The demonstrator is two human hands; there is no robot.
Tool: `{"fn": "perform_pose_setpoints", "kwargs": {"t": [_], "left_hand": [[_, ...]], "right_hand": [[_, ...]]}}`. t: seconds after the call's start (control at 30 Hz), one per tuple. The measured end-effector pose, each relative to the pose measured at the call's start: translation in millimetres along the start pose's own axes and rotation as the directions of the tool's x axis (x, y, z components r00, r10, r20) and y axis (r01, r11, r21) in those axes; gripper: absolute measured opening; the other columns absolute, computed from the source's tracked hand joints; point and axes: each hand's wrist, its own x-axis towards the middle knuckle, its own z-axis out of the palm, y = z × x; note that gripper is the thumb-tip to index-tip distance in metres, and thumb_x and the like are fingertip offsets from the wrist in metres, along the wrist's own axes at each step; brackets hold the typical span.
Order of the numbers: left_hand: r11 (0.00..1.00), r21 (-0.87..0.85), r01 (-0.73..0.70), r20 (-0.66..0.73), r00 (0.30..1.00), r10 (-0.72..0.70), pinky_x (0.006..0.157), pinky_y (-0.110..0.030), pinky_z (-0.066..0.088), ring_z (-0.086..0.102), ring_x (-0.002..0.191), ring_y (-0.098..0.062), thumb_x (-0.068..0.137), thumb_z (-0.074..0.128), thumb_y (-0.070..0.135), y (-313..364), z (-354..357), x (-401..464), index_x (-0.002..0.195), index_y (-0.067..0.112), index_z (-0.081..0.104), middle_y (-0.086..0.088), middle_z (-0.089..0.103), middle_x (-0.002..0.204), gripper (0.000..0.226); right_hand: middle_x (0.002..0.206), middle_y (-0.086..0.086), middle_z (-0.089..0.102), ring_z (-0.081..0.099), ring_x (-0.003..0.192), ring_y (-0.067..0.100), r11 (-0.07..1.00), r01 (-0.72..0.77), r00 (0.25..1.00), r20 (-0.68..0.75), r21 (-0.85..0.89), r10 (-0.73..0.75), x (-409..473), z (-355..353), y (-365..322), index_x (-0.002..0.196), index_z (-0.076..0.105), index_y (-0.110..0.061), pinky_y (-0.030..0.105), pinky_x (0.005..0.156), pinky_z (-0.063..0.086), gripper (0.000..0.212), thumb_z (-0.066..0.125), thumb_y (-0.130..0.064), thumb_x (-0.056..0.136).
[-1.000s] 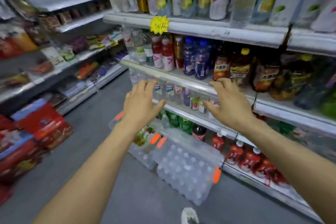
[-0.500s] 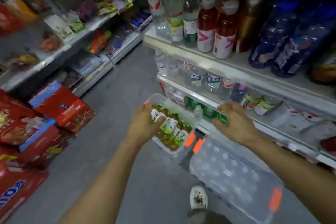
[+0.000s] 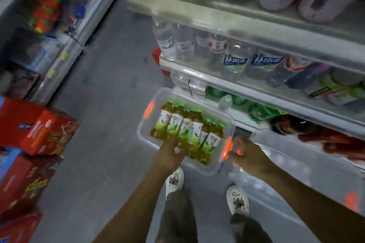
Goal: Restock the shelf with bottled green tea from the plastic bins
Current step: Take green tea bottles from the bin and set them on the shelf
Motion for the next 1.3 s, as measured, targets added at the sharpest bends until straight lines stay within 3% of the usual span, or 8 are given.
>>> {"fn": "perform_pose_setpoints", "kwargs": {"t": [0.13,0.37,0.53,0.77,0.9,1.07,1.17,1.3], "left_hand": [[0.997,0.075,0.011,0.133,0.991,-0.021,0.079,-0.022,0.038,0.053,0.105,-0.016,0.095,0.067,0.027,-34.4,4.8,67.3,0.129,0.008,0.058,-0.004,0.059,0.119,0.040],[0.996,0.081,0.037,0.270,0.961,-0.057,0.098,-0.036,0.049,0.061,0.115,-0.028,0.092,0.069,0.031,-55.0,34.4,157.5,0.141,0.010,0.046,-0.009,0.063,0.125,0.058],[0.995,0.087,-0.051,0.198,0.980,0.033,0.113,-0.048,0.039,0.043,0.138,-0.030,0.077,0.073,0.060,-49.8,84.5,186.6,0.153,0.014,0.027,-0.011,0.045,0.148,0.100],[0.908,0.403,-0.114,0.072,0.993,0.092,0.105,-0.042,0.042,0.033,0.141,-0.033,0.080,0.074,0.057,-50.5,122.5,219.5,0.156,0.005,0.007,-0.016,0.029,0.155,0.114],[0.877,0.449,-0.168,0.109,0.985,0.133,0.109,-0.038,0.038,0.037,0.140,-0.034,0.082,0.076,0.044,-54.8,121.8,229.7,0.156,-0.001,0.002,-0.018,0.030,0.156,0.114],[0.966,0.253,-0.051,0.219,0.976,-0.006,0.094,-0.038,0.051,0.059,0.118,-0.030,0.075,0.085,0.028,-45.1,94.8,231.0,0.142,0.010,0.034,-0.011,0.056,0.130,0.086],[0.986,0.149,0.074,0.321,0.939,-0.119,0.083,-0.033,0.057,0.064,0.094,-0.020,0.075,0.085,0.018,-36.1,69.7,211.1,0.122,0.013,0.048,-0.006,0.066,0.112,0.059],[0.995,0.011,0.099,0.380,0.920,-0.096,0.054,-0.016,0.050,0.062,0.073,-0.007,0.077,0.082,0.010,-15.2,31.9,159.3,0.101,0.015,0.067,-0.001,0.071,0.091,0.029]], "right_hand": [[0.127,0.015,0.061,0.060,0.113,0.028,0.975,-0.177,0.984,0.032,0.133,0.175,44.8,65.1,-0.7,0.128,0.057,-0.005,0.025,0.082,0.040,0.040,0.065,-0.019,0.092],[0.109,0.012,0.059,0.056,0.080,0.022,0.839,-0.436,0.896,0.069,0.324,0.439,122.5,153.7,2.2,0.120,0.050,-0.006,0.024,0.055,0.043,0.033,0.064,-0.020,0.093],[0.124,0.019,0.058,0.060,0.109,0.037,0.733,-0.516,0.821,0.011,0.443,0.571,172.6,183.2,12.3,0.128,0.038,-0.004,0.046,0.091,0.054,0.046,0.059,-0.028,0.093],[0.116,0.013,0.058,0.057,0.095,0.028,0.621,-0.509,0.737,-0.070,0.596,0.672,205.5,216.8,27.3,0.118,0.035,-0.010,0.034,0.073,0.047,0.047,0.065,-0.036,0.091],[0.120,0.015,0.058,0.059,0.111,0.037,0.675,-0.504,0.735,-0.143,0.539,0.663,207.0,221.4,26.0,0.120,0.034,-0.009,0.048,0.088,0.052,0.058,0.071,-0.037,0.085],[0.111,0.008,0.054,0.057,0.104,0.029,0.595,-0.478,0.736,-0.076,0.646,0.673,184.6,203.6,11.6,0.120,0.035,-0.008,0.042,0.088,0.053,0.063,0.076,-0.033,0.079],[0.105,0.003,0.063,0.063,0.096,0.022,0.560,-0.458,0.755,-0.031,0.690,0.655,157.7,183.5,2.0,0.114,0.052,-0.006,0.035,0.083,0.056,0.074,0.081,-0.044,0.058],[0.093,-0.001,0.063,0.059,0.089,0.017,0.577,-0.409,0.820,0.007,0.707,0.572,102.7,146.8,-14.3,0.096,0.065,-0.016,0.025,0.079,0.048,0.030,0.081,-0.027,0.074]]}}
